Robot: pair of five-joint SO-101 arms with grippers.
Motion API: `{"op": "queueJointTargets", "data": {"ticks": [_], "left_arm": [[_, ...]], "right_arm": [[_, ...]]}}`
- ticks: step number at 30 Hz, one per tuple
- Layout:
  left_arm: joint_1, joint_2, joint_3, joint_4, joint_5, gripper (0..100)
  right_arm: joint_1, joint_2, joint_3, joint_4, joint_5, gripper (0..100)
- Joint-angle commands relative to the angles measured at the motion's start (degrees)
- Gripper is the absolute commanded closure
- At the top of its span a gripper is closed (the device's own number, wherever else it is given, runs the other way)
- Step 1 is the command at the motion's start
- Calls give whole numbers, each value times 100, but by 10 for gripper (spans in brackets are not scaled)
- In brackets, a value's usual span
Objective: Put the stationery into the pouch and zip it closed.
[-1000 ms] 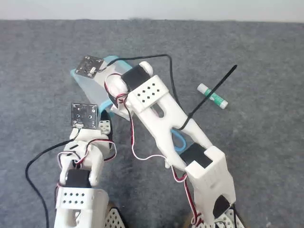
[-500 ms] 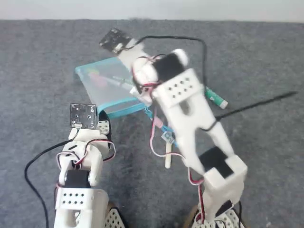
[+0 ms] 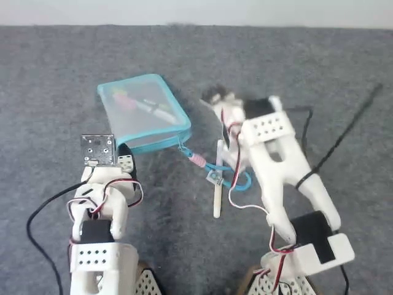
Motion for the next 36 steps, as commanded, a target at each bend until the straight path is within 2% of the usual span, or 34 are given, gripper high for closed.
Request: {"op": "queueJointTargets", "data": {"ticks": [1,14,26,36], "left_arm": [[-62,-79,-189,-193,79,987],[-62,-79,-198,-193,53,987],[-62,-79,-198,-193,53,987],[-62,-79,-198,-185,70,987]], "right_arm": [[-92,-453,1020,-840,-299,794],[-1446,-409,1310,-1182,-2382,794],[-1965,-400,1697,-1666,-2488,794],[-1938,-400,1741,-1684,-2462,794]]}}
